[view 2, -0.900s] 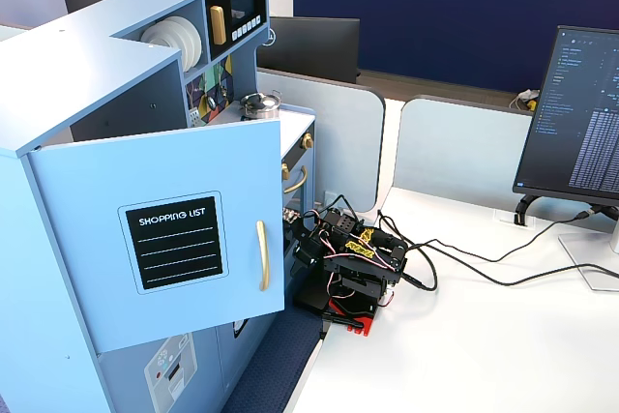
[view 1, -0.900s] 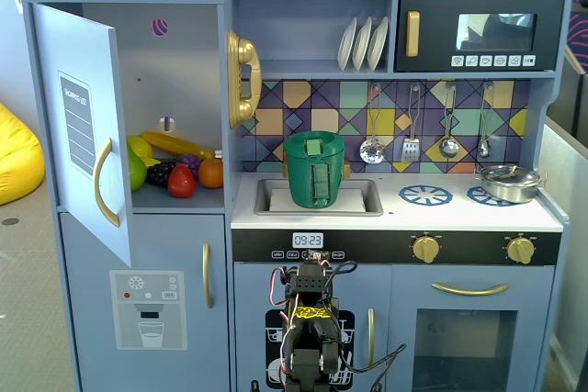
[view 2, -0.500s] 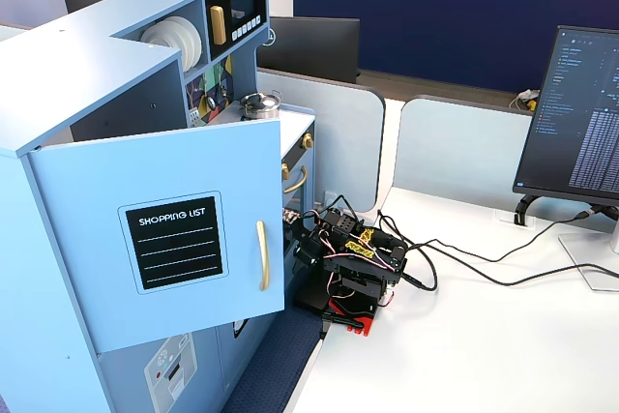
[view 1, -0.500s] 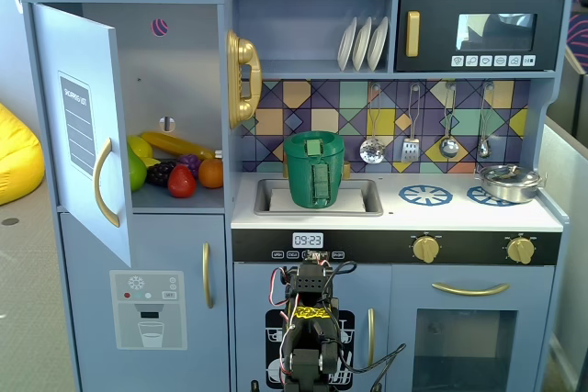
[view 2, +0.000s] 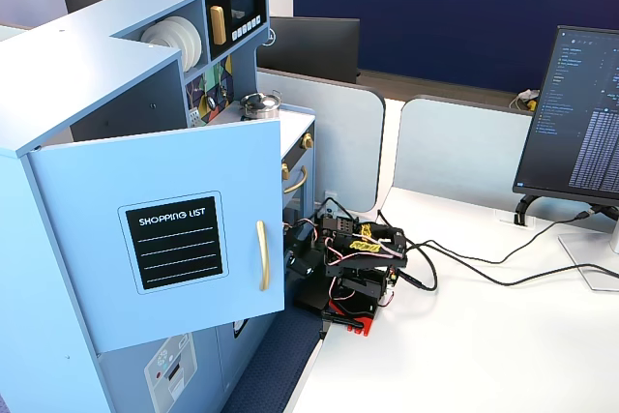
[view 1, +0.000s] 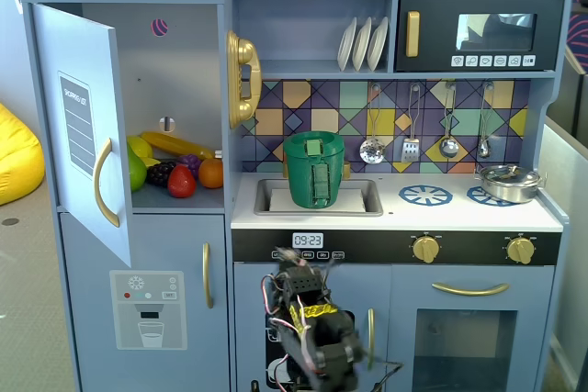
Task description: Close the left cabinet door
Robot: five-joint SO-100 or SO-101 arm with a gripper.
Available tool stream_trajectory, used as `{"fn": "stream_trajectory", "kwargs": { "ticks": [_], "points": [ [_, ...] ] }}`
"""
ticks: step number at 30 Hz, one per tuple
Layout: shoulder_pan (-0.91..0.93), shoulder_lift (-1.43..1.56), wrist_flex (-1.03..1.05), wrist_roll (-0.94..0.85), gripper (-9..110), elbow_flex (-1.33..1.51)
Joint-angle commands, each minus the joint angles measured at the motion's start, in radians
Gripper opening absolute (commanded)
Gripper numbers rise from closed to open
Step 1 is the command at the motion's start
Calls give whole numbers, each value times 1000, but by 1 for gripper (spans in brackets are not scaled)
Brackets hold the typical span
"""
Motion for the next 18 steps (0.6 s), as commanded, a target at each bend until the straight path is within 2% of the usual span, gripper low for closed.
{"fn": "stream_trajectory", "kwargs": {
  "ticks": [1,7,10,14,18],
  "points": [
    [-442,-98,-252,37,0,-181],
    [-971,-216,-509,-132,0,-365],
    [-1178,-267,-641,-198,0,-419],
    [-1333,-397,-827,-273,0,-482],
    [-1362,-557,-936,-319,0,-572]
  ]
}}
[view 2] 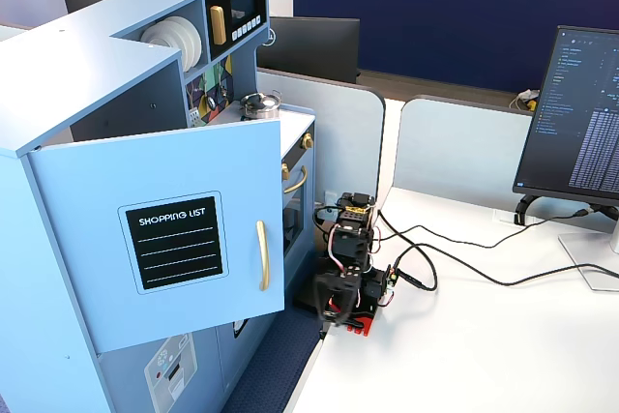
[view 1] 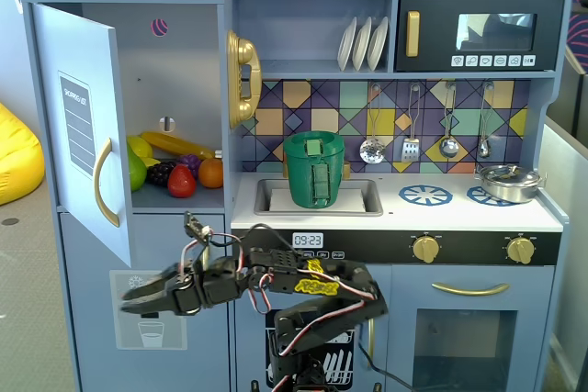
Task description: Close the left cabinet door
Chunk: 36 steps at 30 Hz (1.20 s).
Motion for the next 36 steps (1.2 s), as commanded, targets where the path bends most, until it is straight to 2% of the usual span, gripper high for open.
{"fn": "stream_trajectory", "kwargs": {
  "ticks": [1,9,16,28,36],
  "points": [
    [-49,-172,-138,-52,0,-170],
    [-32,-526,-138,-78,0,-554],
    [-2,-721,-110,-104,0,-796],
    [158,-773,-169,-80,0,-815],
    [199,-730,-167,-81,0,-736]
  ]
}}
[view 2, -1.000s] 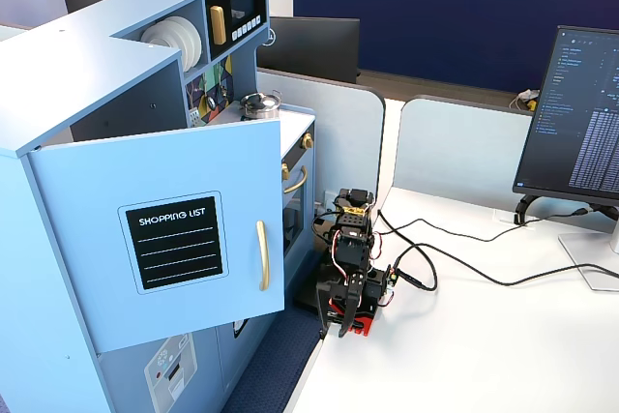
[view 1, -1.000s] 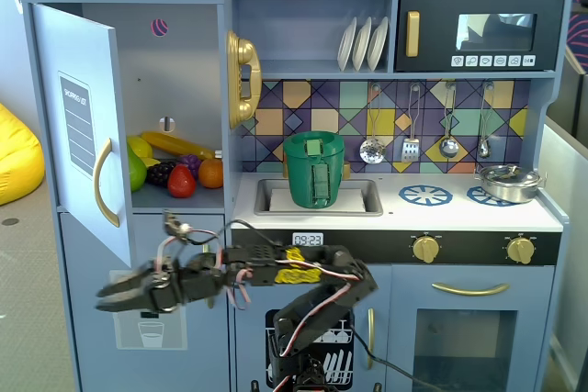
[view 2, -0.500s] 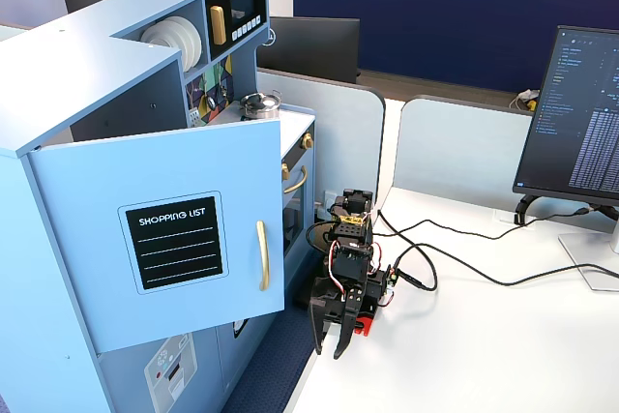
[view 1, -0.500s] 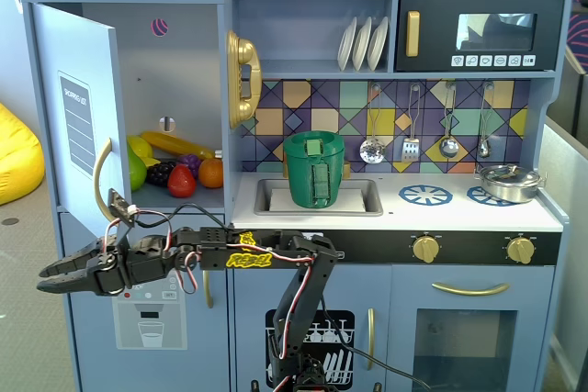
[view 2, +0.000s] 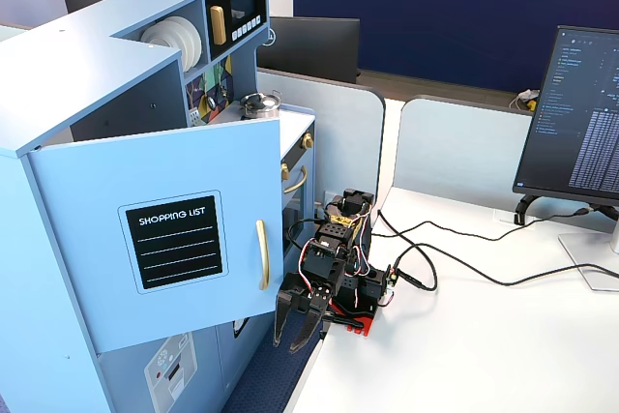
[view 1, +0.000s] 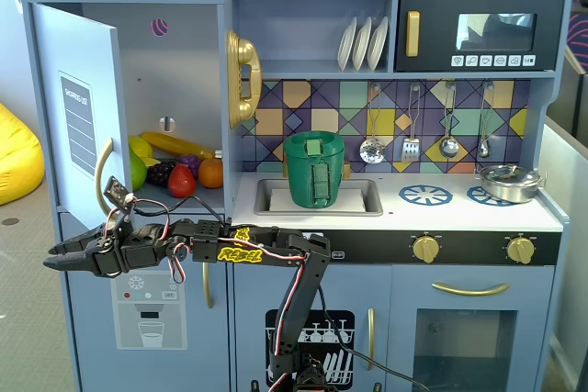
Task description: Close the left cabinet door
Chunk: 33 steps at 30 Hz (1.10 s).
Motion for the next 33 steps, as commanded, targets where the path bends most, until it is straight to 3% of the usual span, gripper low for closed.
{"fn": "stream_trajectory", "kwargs": {
  "ticks": [1,11,26,33],
  "points": [
    [51,57,-29,14,0,17],
    [230,147,-8,12,0,140],
    [485,199,-299,138,0,290],
    [568,213,-334,140,0,307]
  ]
}}
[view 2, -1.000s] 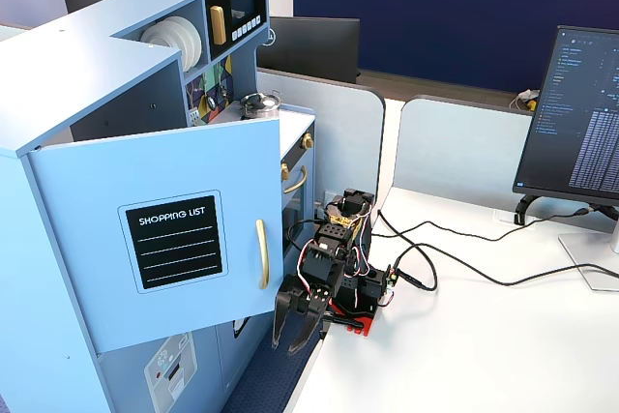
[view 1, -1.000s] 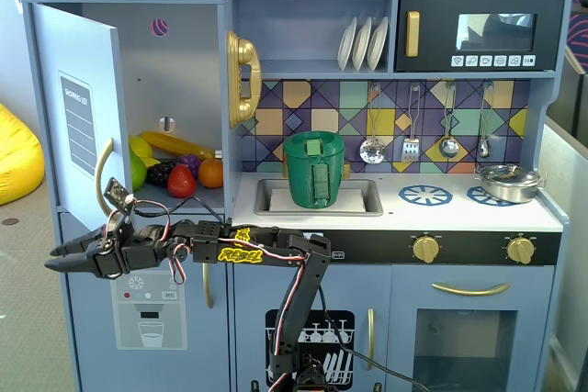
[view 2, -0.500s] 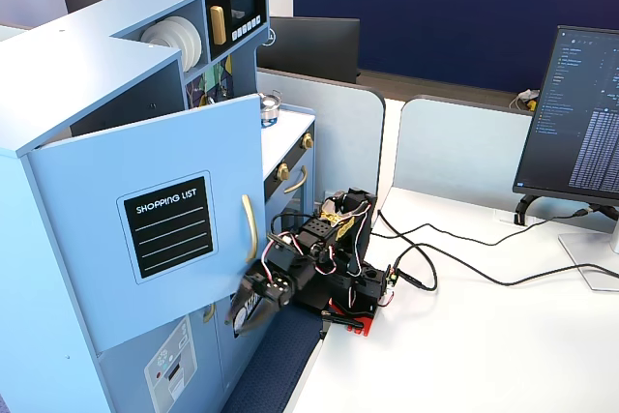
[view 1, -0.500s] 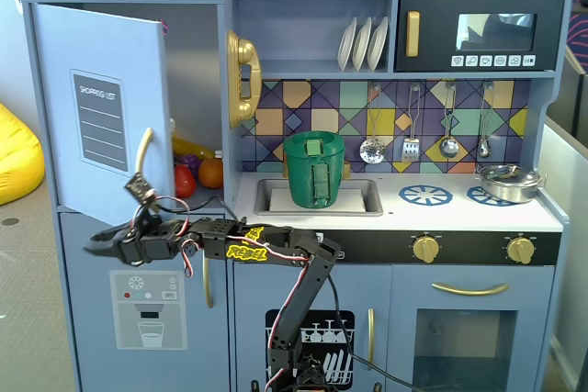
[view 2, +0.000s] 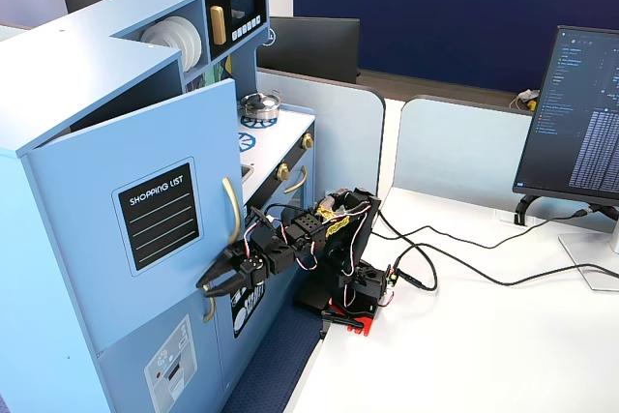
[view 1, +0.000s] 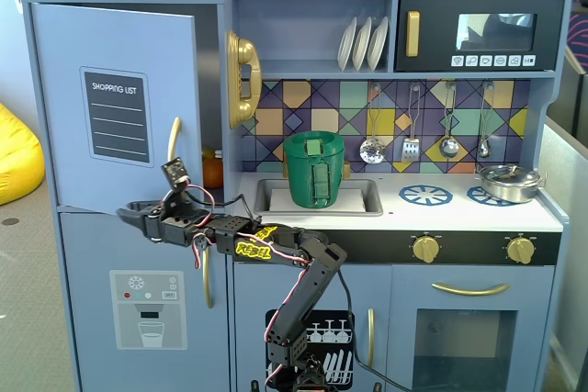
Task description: Close the left cabinet door
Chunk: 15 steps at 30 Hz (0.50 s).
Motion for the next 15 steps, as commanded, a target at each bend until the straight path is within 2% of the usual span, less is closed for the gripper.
{"fn": "stream_trajectory", "kwargs": {
  "ticks": [1,15],
  "points": [
    [54,66,-43,8,0,-5],
    [255,71,-77,-43,0,21]
  ]
}}
